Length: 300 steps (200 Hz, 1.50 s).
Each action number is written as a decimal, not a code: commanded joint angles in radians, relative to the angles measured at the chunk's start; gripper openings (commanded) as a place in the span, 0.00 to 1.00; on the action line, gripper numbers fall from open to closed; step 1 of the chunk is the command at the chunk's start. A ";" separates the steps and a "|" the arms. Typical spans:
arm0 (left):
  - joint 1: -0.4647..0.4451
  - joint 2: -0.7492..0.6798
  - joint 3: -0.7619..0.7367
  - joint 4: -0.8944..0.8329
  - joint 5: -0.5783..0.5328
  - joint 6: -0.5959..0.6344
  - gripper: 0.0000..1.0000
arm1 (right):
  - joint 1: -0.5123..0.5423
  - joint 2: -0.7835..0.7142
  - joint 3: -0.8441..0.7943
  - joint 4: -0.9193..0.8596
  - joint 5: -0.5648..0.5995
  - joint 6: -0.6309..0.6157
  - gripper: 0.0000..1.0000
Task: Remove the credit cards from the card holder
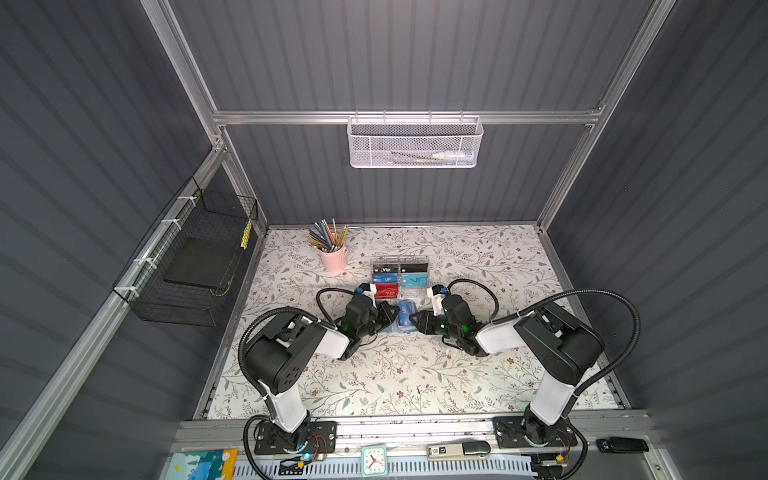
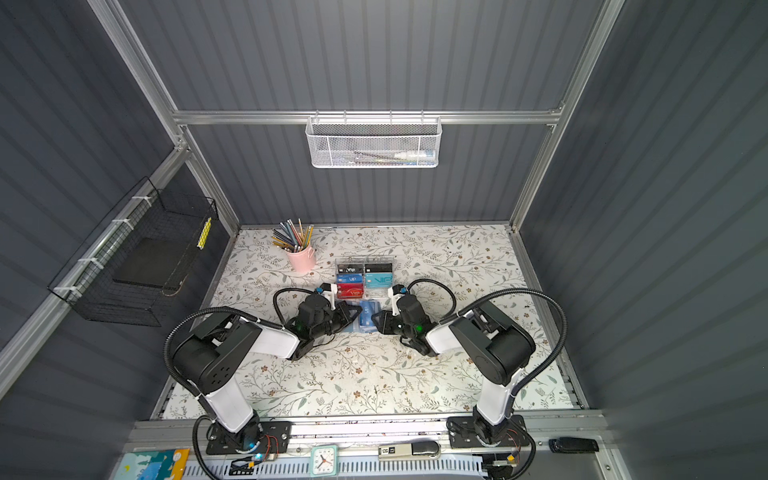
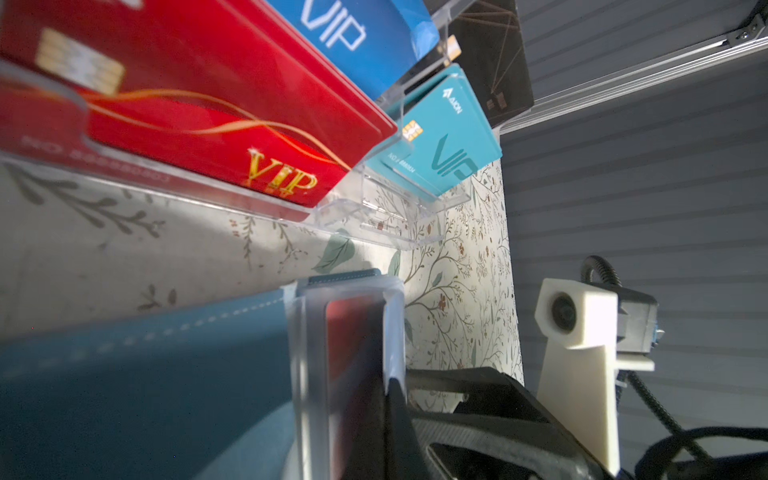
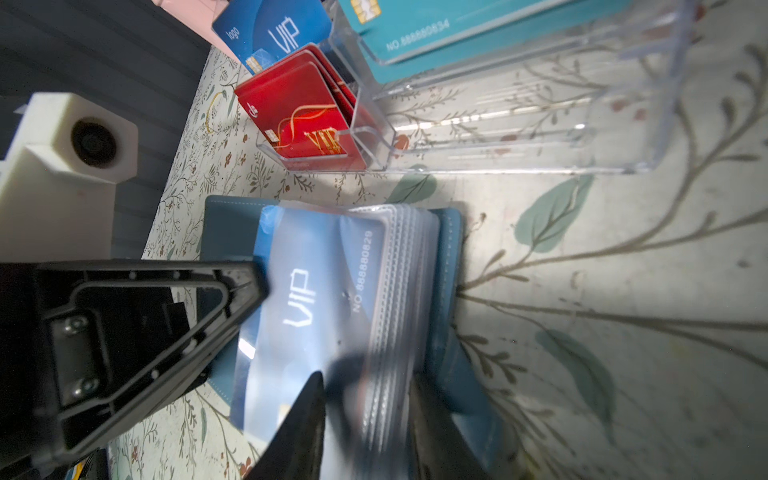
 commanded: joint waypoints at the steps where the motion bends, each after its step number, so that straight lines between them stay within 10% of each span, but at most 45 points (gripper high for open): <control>1: -0.024 -0.011 -0.007 0.053 0.061 0.012 0.00 | 0.019 0.068 -0.028 -0.224 -0.032 -0.007 0.38; 167: -0.023 -0.132 0.083 -0.341 0.007 0.238 0.00 | -0.014 -0.063 -0.055 -0.257 -0.033 -0.039 0.64; 227: -0.022 -0.184 0.135 -0.484 -0.022 0.329 0.00 | -0.019 -0.111 -0.052 -0.287 -0.026 -0.050 0.99; 300: -0.021 -0.205 0.255 -0.691 -0.029 0.446 0.00 | -0.029 -0.272 -0.068 -0.386 0.024 -0.055 0.99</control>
